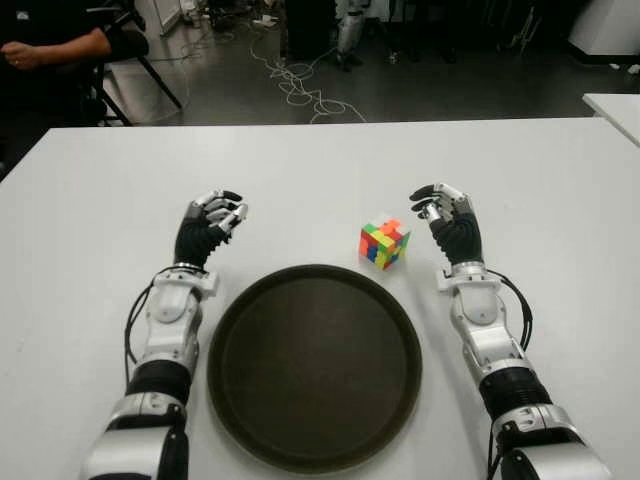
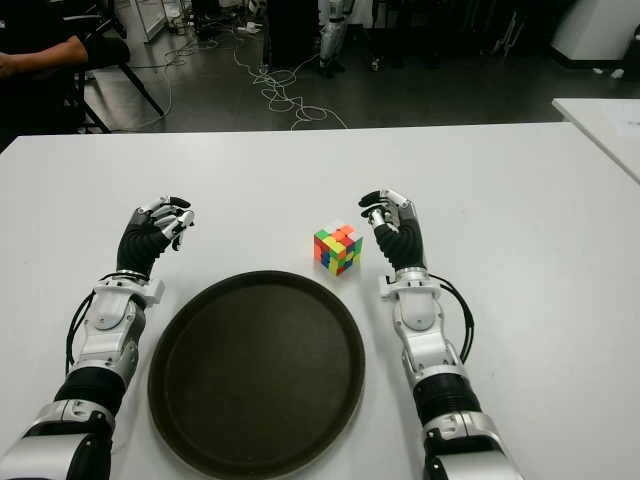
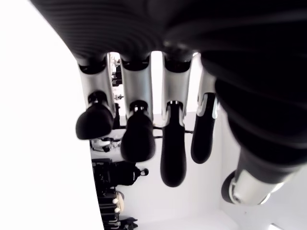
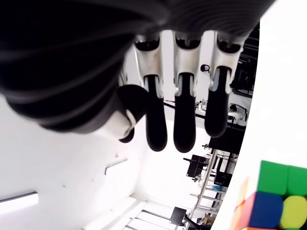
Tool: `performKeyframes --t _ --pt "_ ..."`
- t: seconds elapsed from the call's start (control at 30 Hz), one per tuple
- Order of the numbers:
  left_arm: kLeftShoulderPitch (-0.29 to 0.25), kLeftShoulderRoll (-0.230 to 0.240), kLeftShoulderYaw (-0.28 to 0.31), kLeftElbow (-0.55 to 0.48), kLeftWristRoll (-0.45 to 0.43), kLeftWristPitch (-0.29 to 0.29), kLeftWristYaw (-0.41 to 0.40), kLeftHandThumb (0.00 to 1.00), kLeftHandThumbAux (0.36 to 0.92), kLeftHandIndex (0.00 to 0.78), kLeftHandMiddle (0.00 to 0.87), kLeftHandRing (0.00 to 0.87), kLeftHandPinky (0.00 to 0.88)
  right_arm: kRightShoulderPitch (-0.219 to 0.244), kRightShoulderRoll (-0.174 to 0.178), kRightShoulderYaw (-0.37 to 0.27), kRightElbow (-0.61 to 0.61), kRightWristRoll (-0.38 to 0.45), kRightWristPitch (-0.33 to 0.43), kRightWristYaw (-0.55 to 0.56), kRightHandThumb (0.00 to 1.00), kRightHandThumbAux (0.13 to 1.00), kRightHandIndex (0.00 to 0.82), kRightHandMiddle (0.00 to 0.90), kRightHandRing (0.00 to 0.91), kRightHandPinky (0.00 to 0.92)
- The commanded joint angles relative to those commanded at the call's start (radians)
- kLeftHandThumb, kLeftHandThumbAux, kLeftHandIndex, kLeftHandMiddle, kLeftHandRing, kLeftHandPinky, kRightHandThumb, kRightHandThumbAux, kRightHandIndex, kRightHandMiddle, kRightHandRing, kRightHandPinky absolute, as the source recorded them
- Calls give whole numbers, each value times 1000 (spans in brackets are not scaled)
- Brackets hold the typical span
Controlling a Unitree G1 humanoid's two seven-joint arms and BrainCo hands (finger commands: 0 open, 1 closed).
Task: Pick up the Rubik's Cube and put it in the plate
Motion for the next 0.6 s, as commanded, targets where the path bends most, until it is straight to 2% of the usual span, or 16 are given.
performKeyframes --t 0.6 --pt "-14 0 8 31 -4 -19 -5 844 664 416 583 736 760 -12 4 -2 18 2 -7 -8 837 680 452 444 441 444"
